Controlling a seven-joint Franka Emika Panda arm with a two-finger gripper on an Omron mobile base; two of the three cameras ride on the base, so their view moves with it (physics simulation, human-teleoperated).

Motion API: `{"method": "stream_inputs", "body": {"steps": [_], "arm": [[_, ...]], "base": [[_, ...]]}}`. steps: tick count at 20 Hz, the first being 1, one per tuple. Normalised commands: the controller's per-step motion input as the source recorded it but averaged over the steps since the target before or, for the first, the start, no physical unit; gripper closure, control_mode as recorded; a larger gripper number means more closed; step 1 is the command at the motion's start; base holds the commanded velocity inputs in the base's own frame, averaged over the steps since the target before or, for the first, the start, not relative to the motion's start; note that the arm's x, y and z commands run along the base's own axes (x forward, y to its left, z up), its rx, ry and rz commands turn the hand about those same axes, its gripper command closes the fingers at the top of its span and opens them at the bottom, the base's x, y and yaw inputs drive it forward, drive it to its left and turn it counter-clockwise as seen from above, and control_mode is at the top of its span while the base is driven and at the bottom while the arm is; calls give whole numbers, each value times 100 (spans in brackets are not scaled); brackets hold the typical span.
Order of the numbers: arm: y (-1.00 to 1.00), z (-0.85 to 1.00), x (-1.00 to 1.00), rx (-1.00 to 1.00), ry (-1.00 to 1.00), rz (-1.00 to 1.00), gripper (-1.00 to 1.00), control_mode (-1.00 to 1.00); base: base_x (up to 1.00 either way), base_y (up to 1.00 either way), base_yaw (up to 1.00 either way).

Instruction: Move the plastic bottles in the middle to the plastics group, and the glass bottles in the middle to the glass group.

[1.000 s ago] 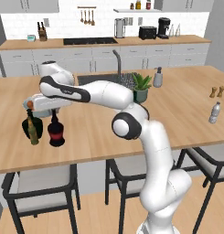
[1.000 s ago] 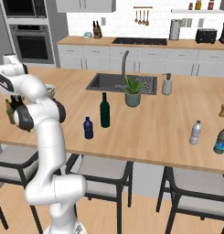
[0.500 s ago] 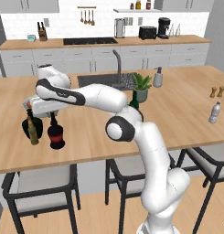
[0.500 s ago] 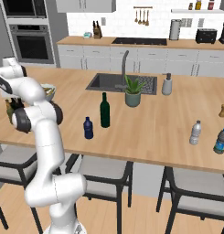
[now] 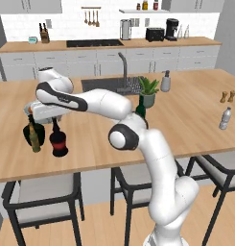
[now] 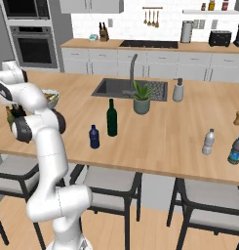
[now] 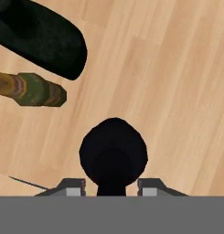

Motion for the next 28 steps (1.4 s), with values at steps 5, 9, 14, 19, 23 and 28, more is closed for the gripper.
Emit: {"method": "stream_inputs", "body": {"steps": [5,9,14,19,23,28], "arm": [[0,0,0,0,0,0,-100,-100],[-5,15,-31,0,-5,0,-100,-100],[-14,39,-45,1,-3,-1,-100,-100],[-56,35,-44,5,0,-7,-100,-100],[-96,10,-31,9,-1,-5,-100,-100],[-100,0,-13,10,-1,-7,-100,-100]], "base": [[0,0,0],[0,0,0],[0,0,0],[0,0,0],[0,0,0],[0,0,0]]}}
